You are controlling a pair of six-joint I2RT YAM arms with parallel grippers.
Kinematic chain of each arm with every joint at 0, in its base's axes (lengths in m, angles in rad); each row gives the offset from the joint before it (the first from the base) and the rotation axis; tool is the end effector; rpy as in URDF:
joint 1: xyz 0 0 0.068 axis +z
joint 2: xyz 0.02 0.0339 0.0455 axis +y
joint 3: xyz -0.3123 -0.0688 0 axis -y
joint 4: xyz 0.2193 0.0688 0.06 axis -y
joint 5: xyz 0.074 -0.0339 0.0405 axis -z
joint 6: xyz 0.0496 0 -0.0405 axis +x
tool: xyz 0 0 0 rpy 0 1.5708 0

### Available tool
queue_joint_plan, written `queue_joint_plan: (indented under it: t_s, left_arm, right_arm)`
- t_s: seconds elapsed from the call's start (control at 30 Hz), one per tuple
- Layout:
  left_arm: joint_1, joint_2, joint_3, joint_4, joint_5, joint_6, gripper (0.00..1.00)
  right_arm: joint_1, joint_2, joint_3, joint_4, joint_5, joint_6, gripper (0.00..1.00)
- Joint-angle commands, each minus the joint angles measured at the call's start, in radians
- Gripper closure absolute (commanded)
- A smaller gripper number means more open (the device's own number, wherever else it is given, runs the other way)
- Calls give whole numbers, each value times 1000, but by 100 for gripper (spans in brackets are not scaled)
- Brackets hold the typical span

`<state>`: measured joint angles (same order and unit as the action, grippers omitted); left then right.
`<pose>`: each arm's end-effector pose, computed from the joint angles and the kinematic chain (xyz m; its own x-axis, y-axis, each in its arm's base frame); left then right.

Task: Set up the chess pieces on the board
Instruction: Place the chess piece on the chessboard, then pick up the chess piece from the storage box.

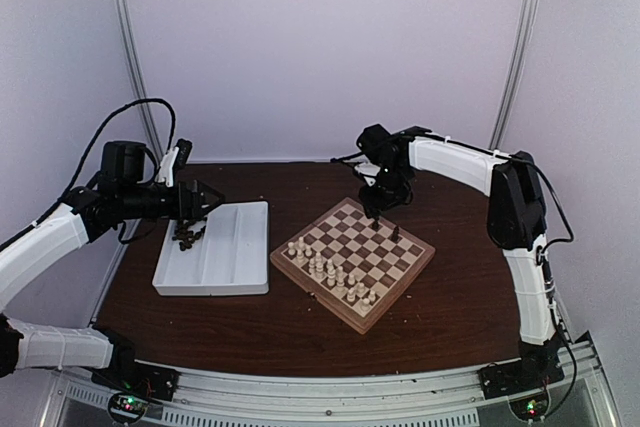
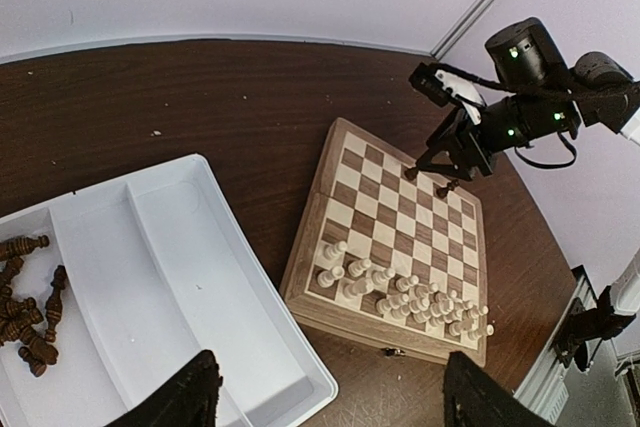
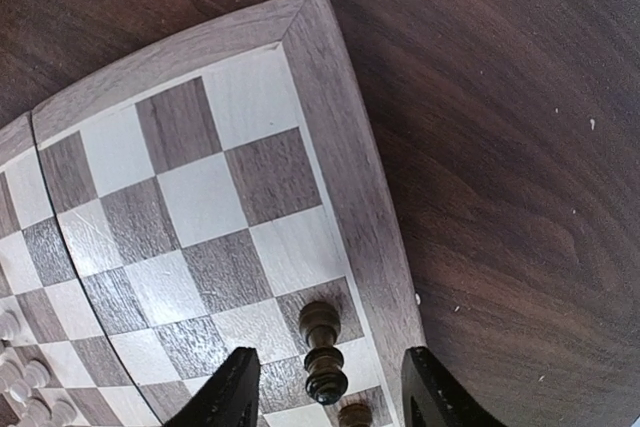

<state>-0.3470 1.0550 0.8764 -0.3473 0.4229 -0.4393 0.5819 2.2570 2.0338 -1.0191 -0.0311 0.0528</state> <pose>0.1770 -0.0856 0.3454 -0.7011 -0.1589 -0.6951 0.3820 0.7395 -0.5543 0.4042 0.2678 0.2481 -0.8191 -0.4757 -0.3206 -0.5152 0.8558 0.0464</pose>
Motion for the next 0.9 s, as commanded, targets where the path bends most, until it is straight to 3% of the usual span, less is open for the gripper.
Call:
queue_joint_plan:
  t_s: [0.0, 0.17, 0.53, 0.73, 0.87]
  left_arm:
    - [-4, 6, 32, 0, -17, 13, 23]
    - [-4, 25, 68, -94, -102, 21, 23]
    - [-3, 172, 128, -263, -368, -27, 27]
    - [0, 259, 193, -380, -552, 22, 39]
    - [19, 294, 194, -381, -560, 30, 43]
  right_arm:
    - [-9, -97, -62, 69, 26, 3, 42]
    - [-8, -243, -212, 206, 8, -2, 37]
    - [-8, -539, -558, 415, -38, 17, 43]
    - [-8, -697, -747, 561, -54, 27, 43]
    - [-7, -762, -857, 657, -49, 19, 43]
